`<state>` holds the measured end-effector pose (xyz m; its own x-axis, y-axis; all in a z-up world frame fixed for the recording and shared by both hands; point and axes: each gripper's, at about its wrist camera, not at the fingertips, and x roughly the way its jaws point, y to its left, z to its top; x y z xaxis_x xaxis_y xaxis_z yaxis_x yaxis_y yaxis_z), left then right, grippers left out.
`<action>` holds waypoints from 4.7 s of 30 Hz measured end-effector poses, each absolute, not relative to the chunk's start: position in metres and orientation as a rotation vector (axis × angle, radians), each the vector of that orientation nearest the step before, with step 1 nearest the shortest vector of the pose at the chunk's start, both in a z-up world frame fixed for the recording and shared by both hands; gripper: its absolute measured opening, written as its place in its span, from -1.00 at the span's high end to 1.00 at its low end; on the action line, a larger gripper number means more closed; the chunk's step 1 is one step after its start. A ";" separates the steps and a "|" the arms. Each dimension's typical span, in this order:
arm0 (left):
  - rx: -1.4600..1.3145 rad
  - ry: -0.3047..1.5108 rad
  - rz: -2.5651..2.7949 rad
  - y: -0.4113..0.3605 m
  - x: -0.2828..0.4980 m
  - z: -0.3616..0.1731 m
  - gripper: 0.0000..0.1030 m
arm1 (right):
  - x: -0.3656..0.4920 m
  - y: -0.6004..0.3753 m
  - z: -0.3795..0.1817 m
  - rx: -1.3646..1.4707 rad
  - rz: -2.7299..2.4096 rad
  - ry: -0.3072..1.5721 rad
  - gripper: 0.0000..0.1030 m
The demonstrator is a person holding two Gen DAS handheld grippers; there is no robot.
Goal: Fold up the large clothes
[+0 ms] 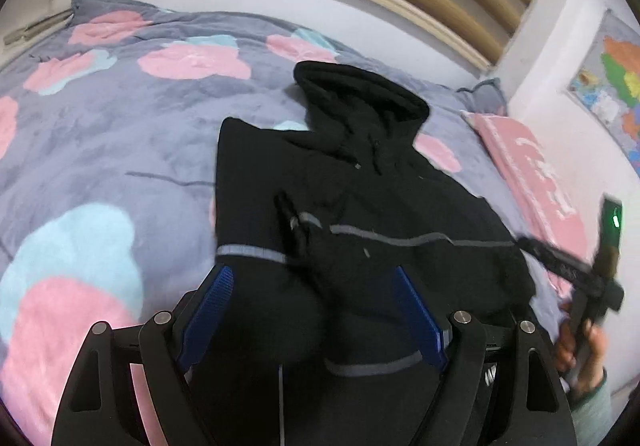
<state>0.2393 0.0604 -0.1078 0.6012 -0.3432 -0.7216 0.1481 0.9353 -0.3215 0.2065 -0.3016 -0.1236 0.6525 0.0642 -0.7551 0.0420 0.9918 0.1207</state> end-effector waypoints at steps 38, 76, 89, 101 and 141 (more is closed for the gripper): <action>-0.096 0.822 -0.279 0.041 0.250 -0.082 -0.28 | 0.219 -0.280 -0.149 0.122 0.104 0.884 -0.59; -0.012 0.762 -0.243 0.004 0.250 -0.134 -0.36 | 0.218 -0.254 -0.194 -0.019 0.134 0.885 -0.74; -0.167 0.793 -0.149 0.002 0.471 -0.059 -0.51 | 0.399 -0.309 -0.102 0.165 0.067 0.694 -0.64; -0.206 0.895 -0.080 -0.014 0.603 -0.156 -0.50 | 0.531 -0.318 -0.173 0.247 0.020 0.847 -0.51; -0.148 0.780 -0.263 -0.017 0.564 -0.078 -0.56 | 0.517 -0.358 -0.140 0.293 0.167 0.793 -0.29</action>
<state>0.5643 -0.0173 -0.0779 0.6804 -0.2876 -0.6740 0.1788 0.9571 -0.2280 0.5169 -0.3577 -0.1401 0.6915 0.2560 -0.6756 -0.0376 0.9466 0.3202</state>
